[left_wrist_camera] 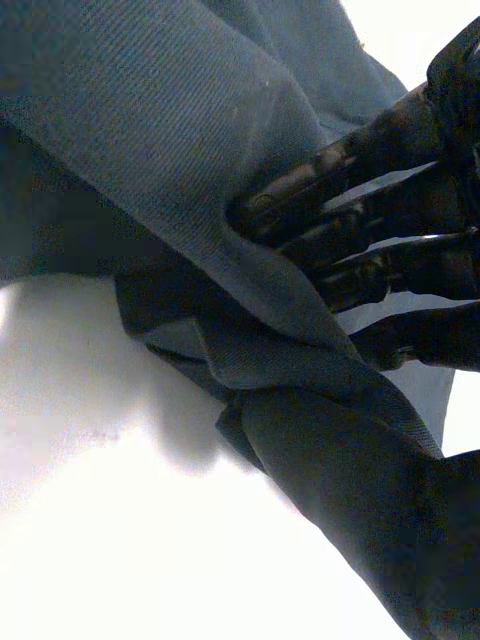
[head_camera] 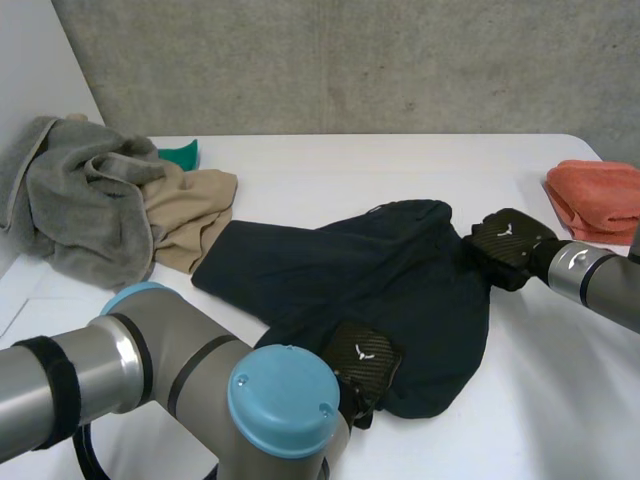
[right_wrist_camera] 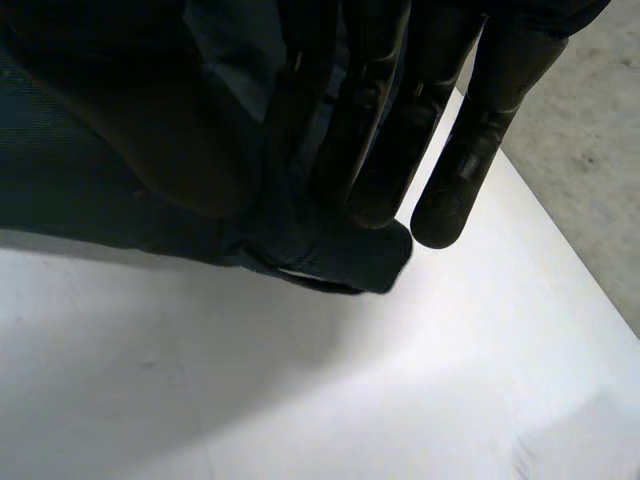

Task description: Fold the laundry.

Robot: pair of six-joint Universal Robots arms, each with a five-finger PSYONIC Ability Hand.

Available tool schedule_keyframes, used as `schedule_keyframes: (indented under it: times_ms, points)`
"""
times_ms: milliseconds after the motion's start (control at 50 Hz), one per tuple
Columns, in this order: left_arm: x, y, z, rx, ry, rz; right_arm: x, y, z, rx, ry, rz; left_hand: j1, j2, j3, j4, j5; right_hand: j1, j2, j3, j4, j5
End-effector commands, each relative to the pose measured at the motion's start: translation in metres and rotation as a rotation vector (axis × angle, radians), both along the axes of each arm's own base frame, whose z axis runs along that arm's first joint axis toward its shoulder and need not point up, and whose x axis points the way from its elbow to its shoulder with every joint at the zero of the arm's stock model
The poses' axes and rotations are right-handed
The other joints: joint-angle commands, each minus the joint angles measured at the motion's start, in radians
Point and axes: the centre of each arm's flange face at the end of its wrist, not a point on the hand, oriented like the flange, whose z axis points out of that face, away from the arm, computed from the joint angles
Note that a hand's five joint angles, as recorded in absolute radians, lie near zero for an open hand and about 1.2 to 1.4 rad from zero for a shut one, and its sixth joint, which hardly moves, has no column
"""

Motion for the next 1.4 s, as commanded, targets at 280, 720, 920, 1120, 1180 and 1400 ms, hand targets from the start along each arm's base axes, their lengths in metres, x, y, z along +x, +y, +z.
schedule_keyframes:
  times_ms: [280,720,920,1120,1180,1400]
  points:
    - [0.055,-0.056,0.24,-0.42,0.532,0.204,-0.012,0.025,0.204,-0.315,-0.342,-0.176,0.285,0.217,0.259,0.209,0.254,0.428,0.223,0.209,0.21,0.244]
    - [0.051,-0.092,0.226,-0.393,0.513,0.171,0.016,0.072,0.176,-0.021,-0.471,-0.196,0.285,0.217,0.259,0.209,0.254,-0.587,-0.792,-0.805,-0.805,-0.771]
    - [0.019,-0.125,0.223,-0.412,0.534,0.158,-0.012,0.04,0.115,0.197,-0.531,-0.463,0.285,0.217,0.259,0.209,0.254,-0.628,-0.833,-0.846,-0.846,-0.812]
    - [0.007,-0.139,0.218,-0.414,0.538,0.155,-0.019,0.044,0.097,0.43,-0.7,-0.622,0.285,0.217,0.259,0.209,0.254,-0.731,-0.936,-0.949,-0.949,-0.915]
    - [0.007,-0.139,0.213,-0.403,0.526,0.156,-0.016,0.05,0.082,0.522,-0.689,-0.64,0.285,0.217,0.259,0.209,0.254,-0.734,-0.939,-0.952,-0.951,-0.917]
    - [0.011,-0.136,0.201,-0.377,0.497,0.162,0.01,0.043,0.037,0.717,-0.725,-0.623,0.285,0.217,0.259,0.209,0.254,-0.728,-0.933,-0.946,-0.946,-0.912]
